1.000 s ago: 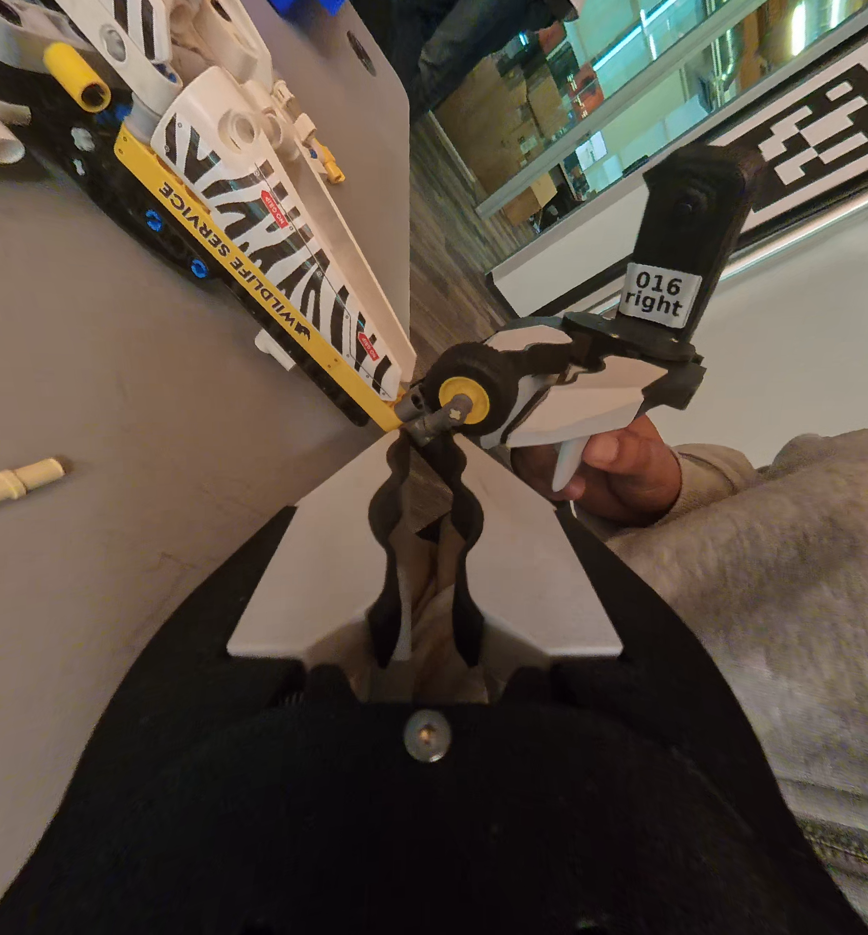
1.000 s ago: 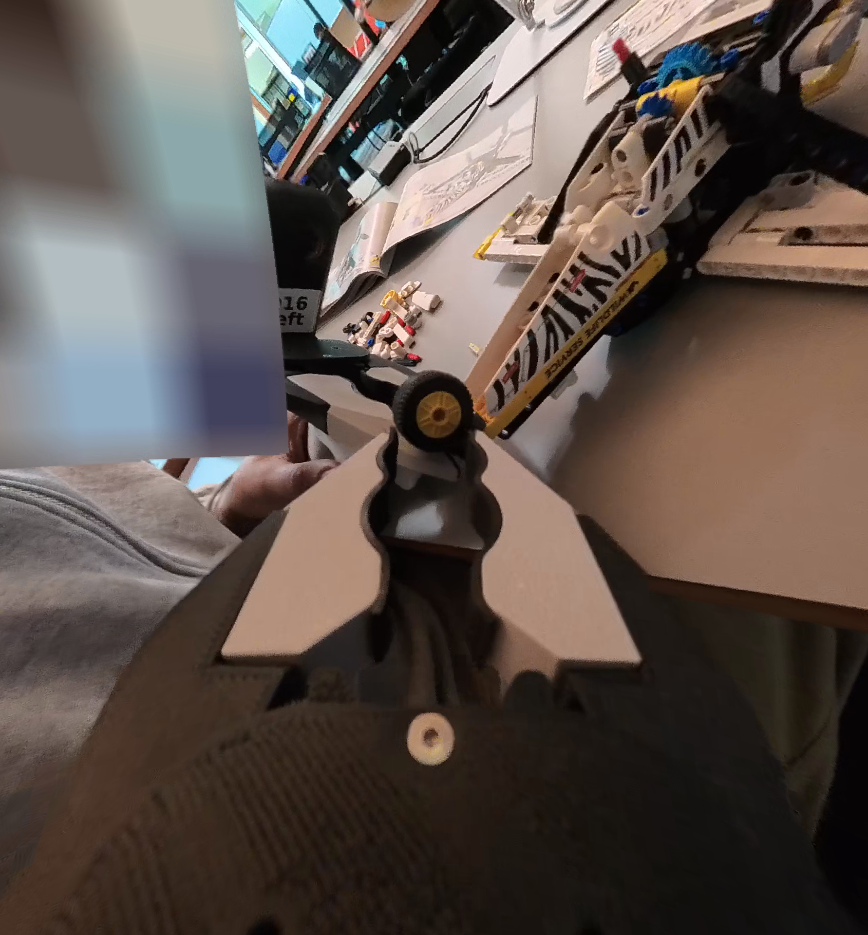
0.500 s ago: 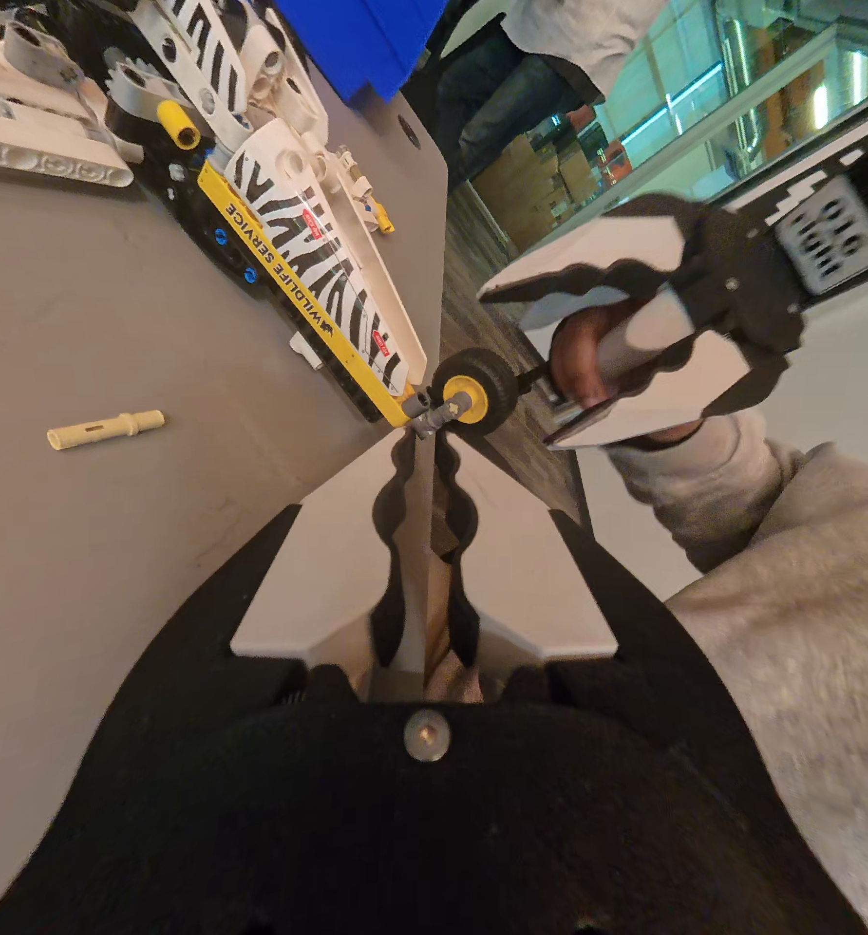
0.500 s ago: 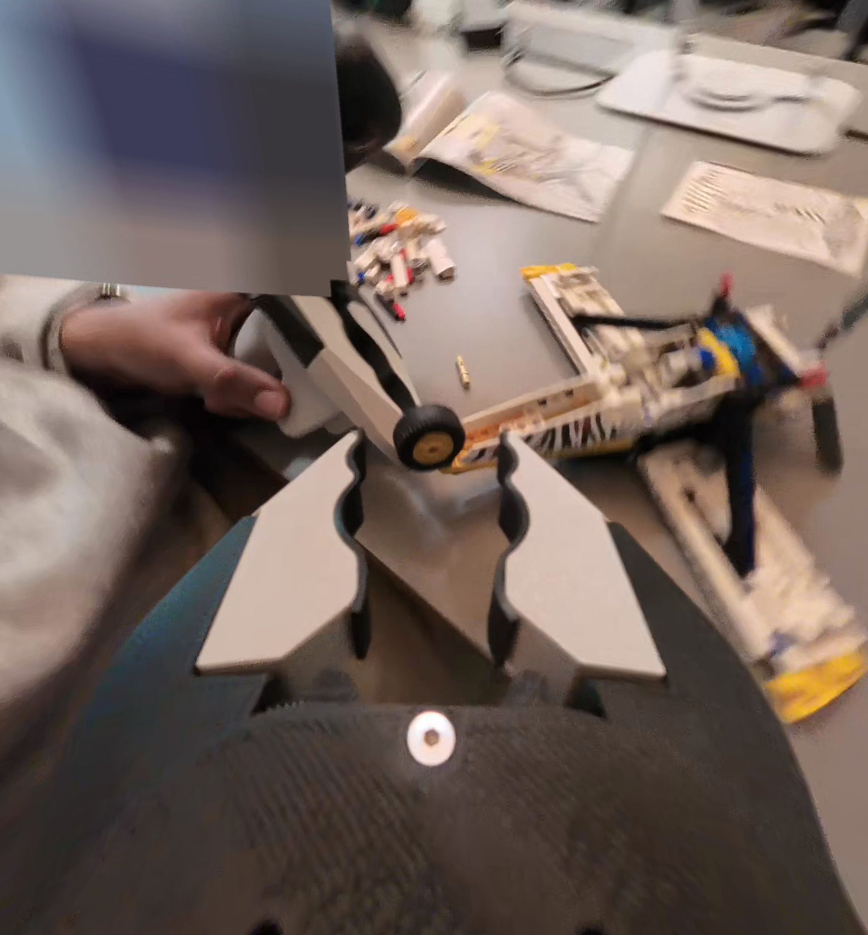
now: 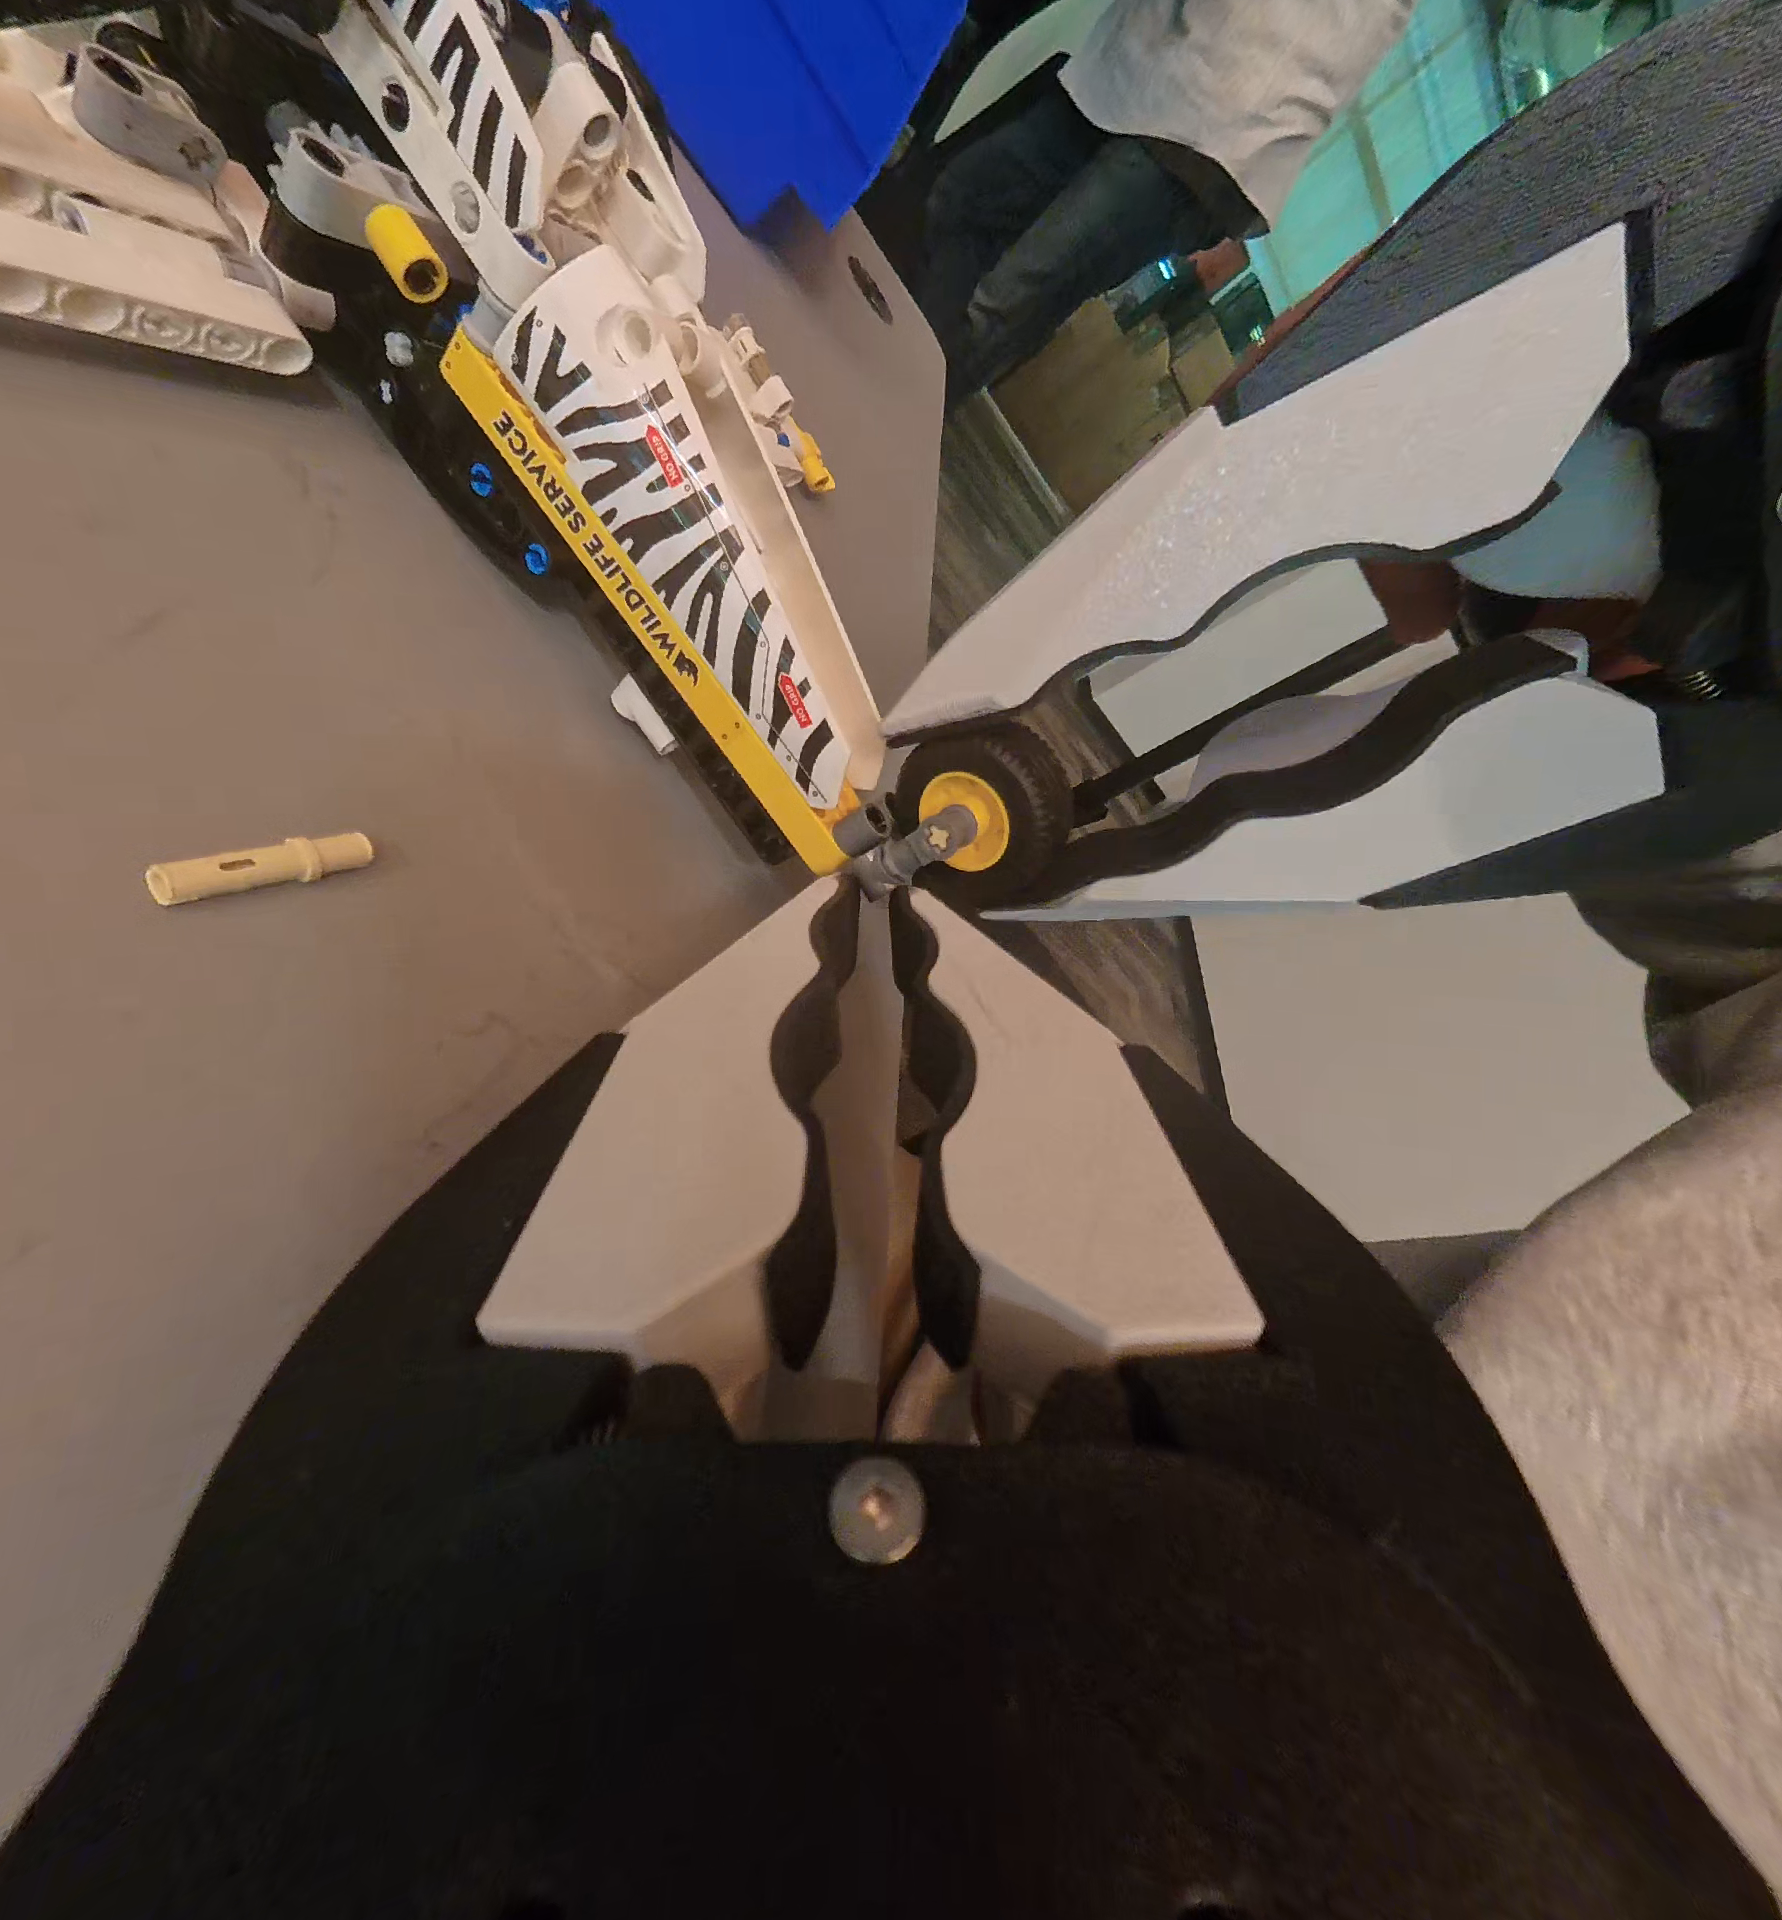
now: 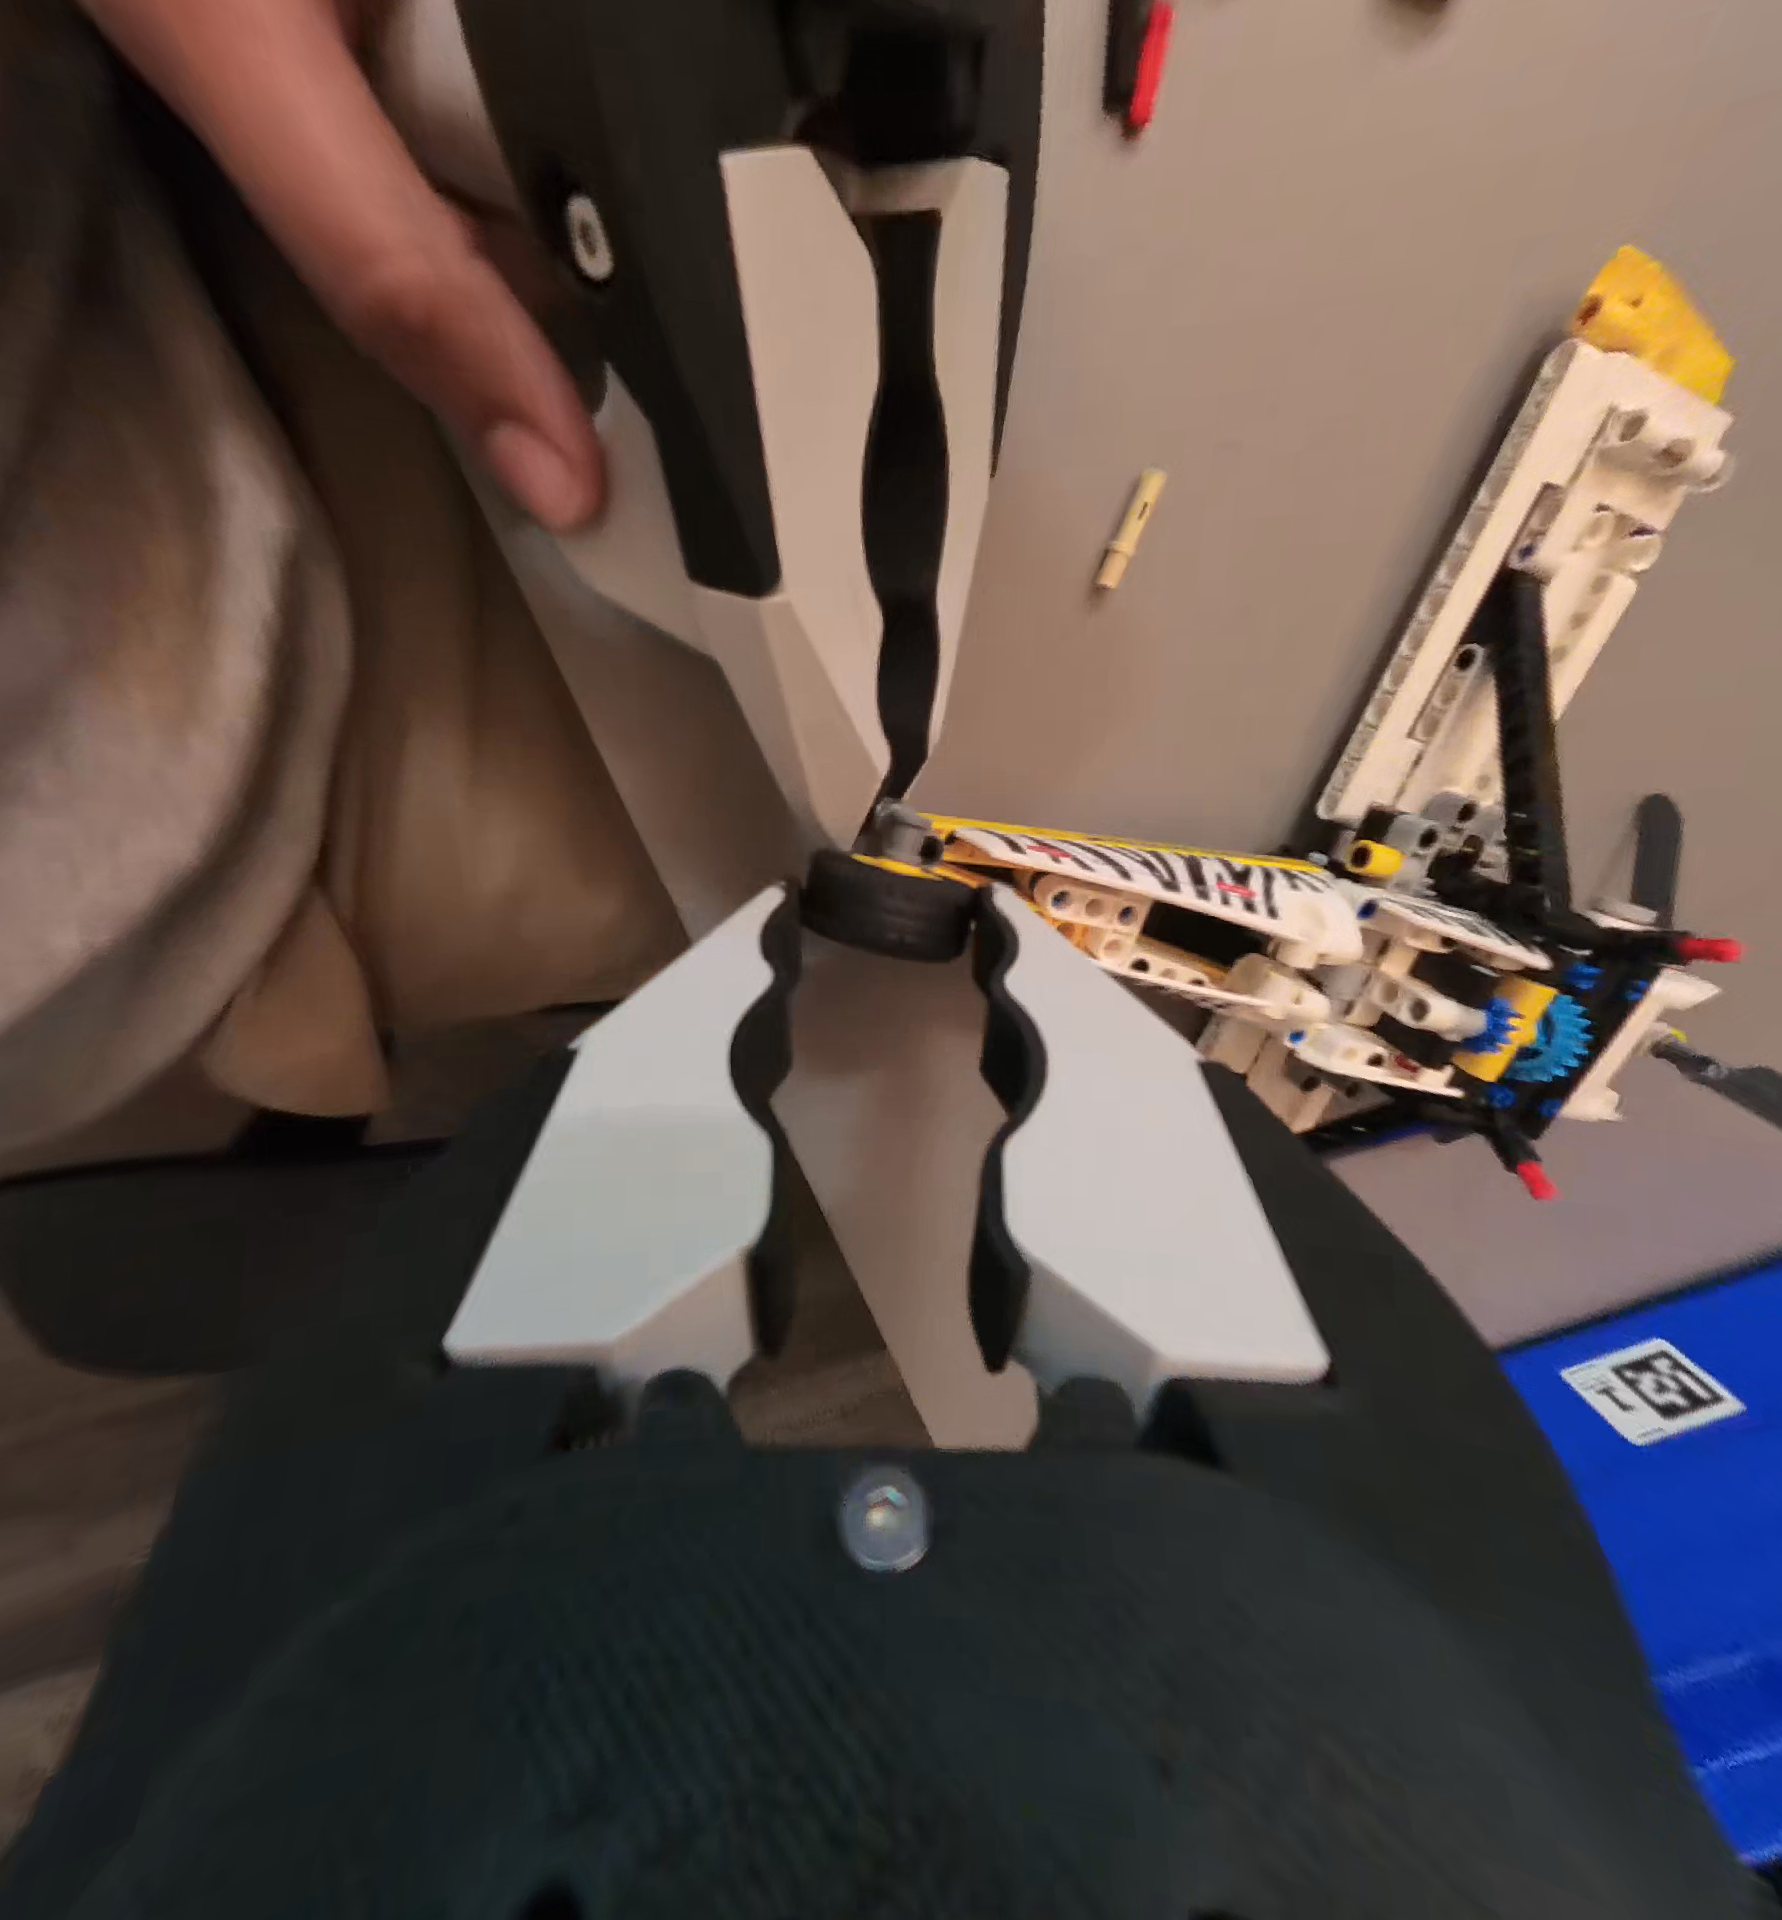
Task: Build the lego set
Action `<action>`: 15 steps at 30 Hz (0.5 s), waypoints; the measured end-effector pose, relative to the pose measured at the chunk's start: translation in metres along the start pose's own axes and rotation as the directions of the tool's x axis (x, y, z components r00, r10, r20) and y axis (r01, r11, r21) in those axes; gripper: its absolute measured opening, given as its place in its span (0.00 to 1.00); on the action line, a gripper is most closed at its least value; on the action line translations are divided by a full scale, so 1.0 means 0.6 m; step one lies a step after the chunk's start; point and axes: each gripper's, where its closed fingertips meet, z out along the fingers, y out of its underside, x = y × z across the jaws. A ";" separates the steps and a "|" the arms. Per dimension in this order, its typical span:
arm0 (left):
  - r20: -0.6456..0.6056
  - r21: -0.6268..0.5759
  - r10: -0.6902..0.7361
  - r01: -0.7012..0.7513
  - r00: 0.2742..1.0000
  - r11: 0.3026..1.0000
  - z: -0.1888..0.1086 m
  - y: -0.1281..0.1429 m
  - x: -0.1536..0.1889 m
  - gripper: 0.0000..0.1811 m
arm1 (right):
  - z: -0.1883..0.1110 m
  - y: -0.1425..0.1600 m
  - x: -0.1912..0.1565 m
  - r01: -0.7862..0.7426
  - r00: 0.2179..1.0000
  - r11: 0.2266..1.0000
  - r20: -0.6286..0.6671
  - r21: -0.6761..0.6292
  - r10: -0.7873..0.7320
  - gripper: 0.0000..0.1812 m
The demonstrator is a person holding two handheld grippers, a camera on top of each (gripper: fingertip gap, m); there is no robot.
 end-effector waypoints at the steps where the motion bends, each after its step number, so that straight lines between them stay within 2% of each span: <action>1: -0.001 0.001 -0.001 0.001 1.000 1.000 0.000 0.000 0.000 0.01 | 0.000 -0.001 0.002 -0.008 1.000 1.000 0.004 -0.003 0.008 0.17; 7: -0.016 -0.002 0.001 -0.001 1.000 1.000 0.000 0.000 0.003 0.01 | -0.006 -0.012 0.007 -0.124 0.992 0.987 0.036 0.102 0.121 0.17; 12: -0.033 -0.003 0.005 -0.005 0.999 1.000 0.000 0.001 0.007 0.00 | -0.013 -0.018 0.008 -0.270 0.961 0.931 0.131 0.245 0.244 0.17; 15: -0.036 0.009 0.011 -0.011 0.999 1.000 -0.002 -0.001 0.009 0.00 | -0.014 -0.020 0.009 -0.284 0.957 0.911 0.142 0.297 0.252 0.17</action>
